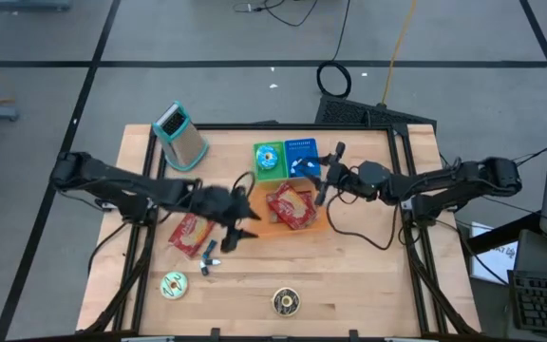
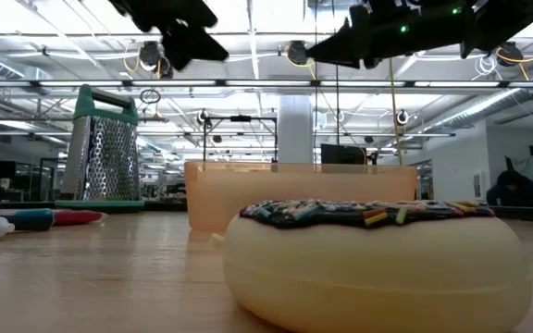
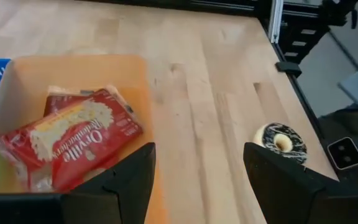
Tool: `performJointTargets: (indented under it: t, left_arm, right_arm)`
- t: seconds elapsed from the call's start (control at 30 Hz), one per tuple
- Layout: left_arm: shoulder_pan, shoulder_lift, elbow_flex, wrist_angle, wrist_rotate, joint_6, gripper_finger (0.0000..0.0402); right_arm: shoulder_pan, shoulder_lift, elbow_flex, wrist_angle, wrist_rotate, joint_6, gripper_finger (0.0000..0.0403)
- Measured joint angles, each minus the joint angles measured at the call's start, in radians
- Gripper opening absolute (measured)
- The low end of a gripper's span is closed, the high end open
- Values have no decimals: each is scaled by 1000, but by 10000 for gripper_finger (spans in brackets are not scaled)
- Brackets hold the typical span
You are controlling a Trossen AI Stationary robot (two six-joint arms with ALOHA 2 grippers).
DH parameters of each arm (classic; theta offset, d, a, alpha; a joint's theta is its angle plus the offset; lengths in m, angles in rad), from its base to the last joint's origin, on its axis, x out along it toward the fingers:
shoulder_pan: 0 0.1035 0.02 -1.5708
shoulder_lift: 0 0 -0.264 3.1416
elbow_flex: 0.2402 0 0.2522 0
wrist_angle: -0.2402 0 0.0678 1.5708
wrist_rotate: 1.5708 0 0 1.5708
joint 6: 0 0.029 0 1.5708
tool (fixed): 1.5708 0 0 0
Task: Pick & Place Food Item
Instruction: Put the black doughnut into the green bin
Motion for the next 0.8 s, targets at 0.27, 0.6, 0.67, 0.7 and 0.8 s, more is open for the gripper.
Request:
performJointTargets:
  t: [0.27,0.6,0.67,0.7,0.8]
  left_arm:
    - [-203,-17,0,58,-258,-52,243]
    - [-228,-17,0,119,-467,-46,243]
    - [-223,-17,0,149,-499,-45,243]
    - [-220,-17,0,165,-508,-44,243]
    - [-204,-17,0,203,-517,-46,243]
  right_arm:
    - [169,-1,1,34,-183,93,158]
    - [528,103,189,-414,116,237,181]
    - [568,180,272,-545,146,324,193]
    - [584,220,311,-605,153,370,200]
    - [620,335,405,-737,157,513,220]
